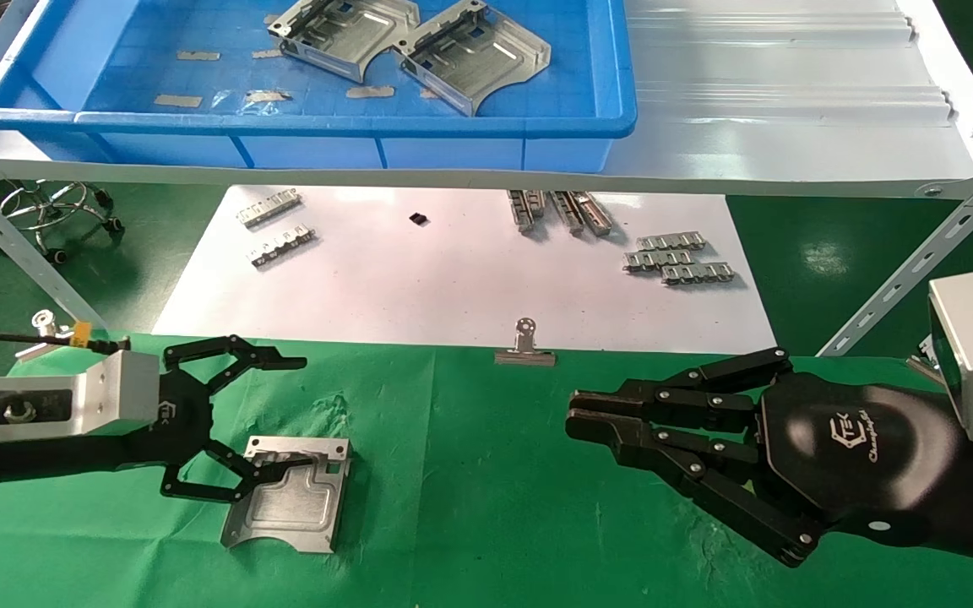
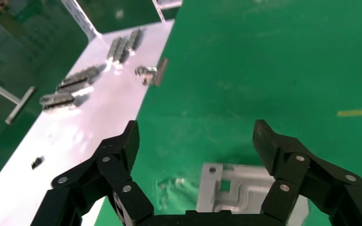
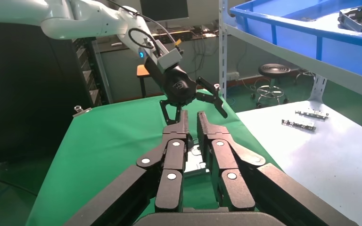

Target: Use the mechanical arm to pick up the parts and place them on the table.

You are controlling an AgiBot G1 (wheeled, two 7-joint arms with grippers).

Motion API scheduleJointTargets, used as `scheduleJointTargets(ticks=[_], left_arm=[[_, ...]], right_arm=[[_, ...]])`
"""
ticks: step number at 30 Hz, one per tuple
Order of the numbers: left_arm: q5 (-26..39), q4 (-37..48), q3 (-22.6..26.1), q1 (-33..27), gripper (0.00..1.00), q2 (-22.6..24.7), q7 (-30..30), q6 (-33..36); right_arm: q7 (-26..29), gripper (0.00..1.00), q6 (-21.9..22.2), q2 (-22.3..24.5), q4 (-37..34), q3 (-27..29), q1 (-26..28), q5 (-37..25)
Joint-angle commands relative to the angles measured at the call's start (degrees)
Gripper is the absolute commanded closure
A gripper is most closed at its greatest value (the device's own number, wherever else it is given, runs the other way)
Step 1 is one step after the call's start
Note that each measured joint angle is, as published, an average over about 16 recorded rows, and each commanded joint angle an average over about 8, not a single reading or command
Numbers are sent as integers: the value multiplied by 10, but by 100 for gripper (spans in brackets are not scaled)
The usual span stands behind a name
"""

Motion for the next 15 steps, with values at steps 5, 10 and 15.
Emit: scheduleJointTargets(ticks=[5,10,15], left_arm=[[-17,-65,-34,32,0,-14,-61,-6],[-31,-118,-61,58,0,-26,-110,-12],[-45,-172,-89,85,0,-38,-161,-17]], right_arm=[[0,0,0,0,0,0,0,0],[0,0,0,0,0,0,0,0],[0,0,0,0,0,0,0,0]])
